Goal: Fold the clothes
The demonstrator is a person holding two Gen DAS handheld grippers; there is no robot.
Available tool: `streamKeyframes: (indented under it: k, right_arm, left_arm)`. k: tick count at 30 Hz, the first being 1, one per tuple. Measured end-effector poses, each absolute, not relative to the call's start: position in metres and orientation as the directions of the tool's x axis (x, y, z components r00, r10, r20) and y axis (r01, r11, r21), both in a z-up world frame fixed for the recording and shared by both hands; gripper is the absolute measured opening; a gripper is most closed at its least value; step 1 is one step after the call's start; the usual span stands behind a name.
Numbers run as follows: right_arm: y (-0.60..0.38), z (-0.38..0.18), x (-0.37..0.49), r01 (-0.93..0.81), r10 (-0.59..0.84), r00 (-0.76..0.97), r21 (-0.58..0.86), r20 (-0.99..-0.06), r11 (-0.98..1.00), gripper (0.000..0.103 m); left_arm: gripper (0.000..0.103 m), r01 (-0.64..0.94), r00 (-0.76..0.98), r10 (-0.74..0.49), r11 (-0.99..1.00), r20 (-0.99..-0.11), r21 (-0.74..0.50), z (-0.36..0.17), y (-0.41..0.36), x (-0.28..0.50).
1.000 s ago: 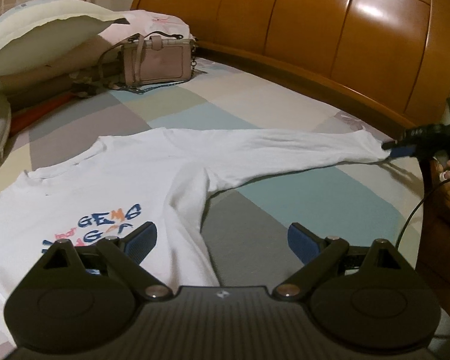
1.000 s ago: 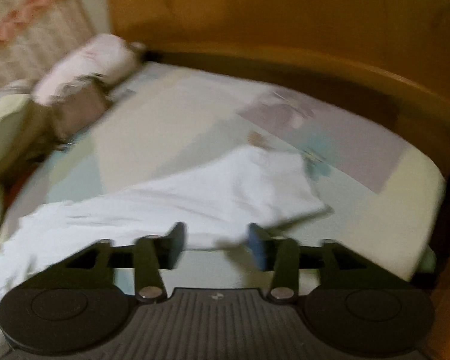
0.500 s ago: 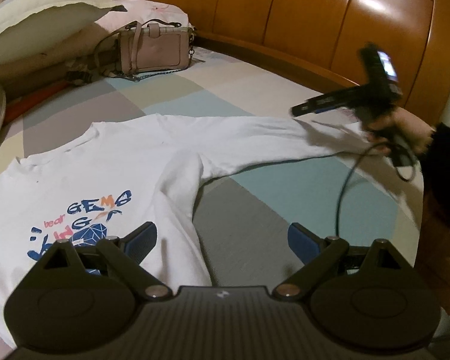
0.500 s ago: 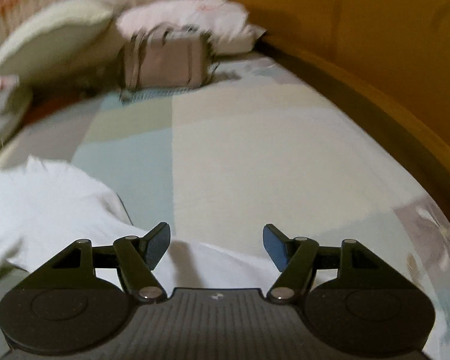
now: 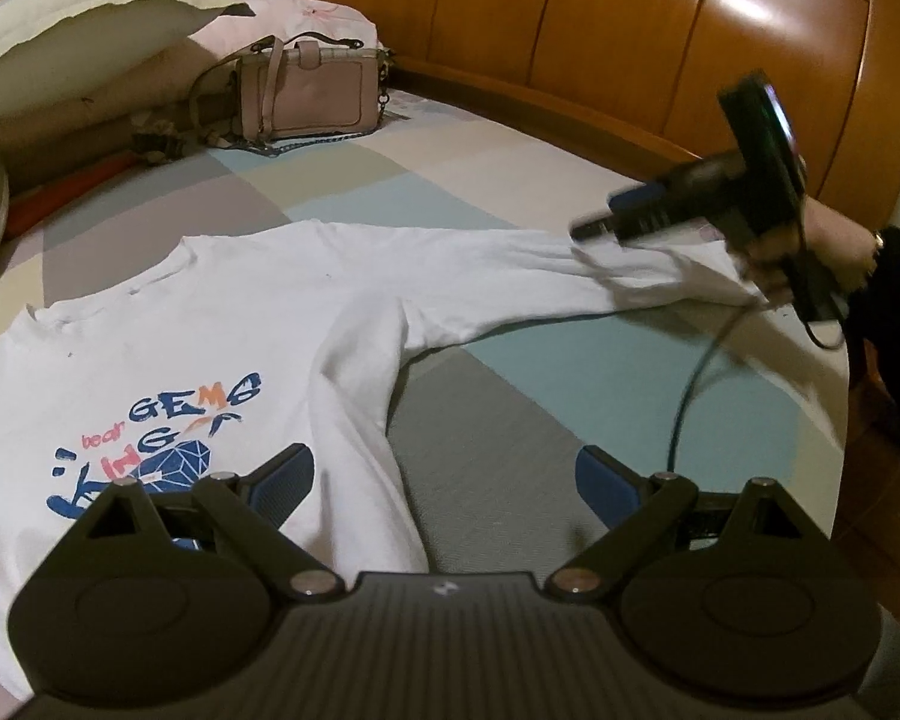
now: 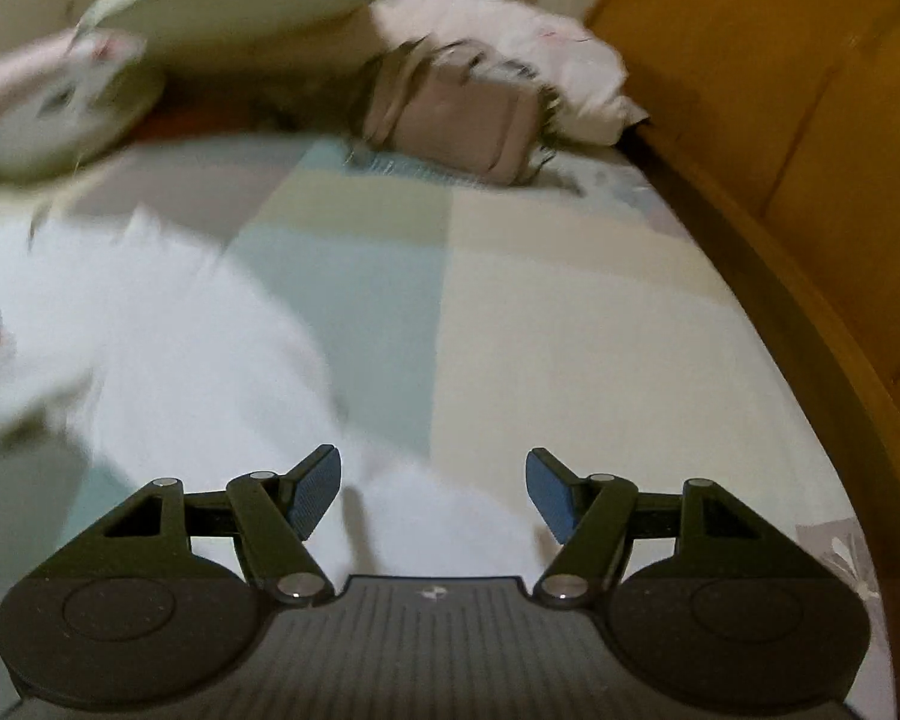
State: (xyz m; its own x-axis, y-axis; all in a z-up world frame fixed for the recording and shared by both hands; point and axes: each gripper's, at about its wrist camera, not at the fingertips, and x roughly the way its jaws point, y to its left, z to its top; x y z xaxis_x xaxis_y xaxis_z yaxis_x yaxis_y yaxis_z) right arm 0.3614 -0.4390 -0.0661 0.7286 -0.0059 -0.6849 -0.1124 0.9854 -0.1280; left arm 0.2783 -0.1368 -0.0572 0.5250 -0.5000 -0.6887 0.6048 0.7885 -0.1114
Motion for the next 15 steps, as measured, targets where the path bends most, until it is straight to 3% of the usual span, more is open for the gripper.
streamKeyframes:
  k: [5,11,15]
  right_arm:
    - [-0.449,-0.08,0.392,-0.113,0.002,0.677,-0.101,-0.736,0.988,0.073]
    - [-0.428,-0.097,0.38,-0.239,-0.004,0.645,-0.208,-0.764,0.948,0.072]
    - [-0.436,-0.094,0.376,-0.244,0.045,0.625,-0.14,-0.779,0.959,0.069]
  left_arm:
    - [0.094,0.618,0.516,-0.505,0.779,-0.692,-0.108,-0.058,-0.142,0.277]
    - [0.094,0.618,0.51,-0.496,0.78,-0.703,-0.102,-0.062,-0.144,0.278]
    - [0.094,0.619,0.506,-0.498,0.778,-0.704,-0.106,-0.064,-0.145,0.278]
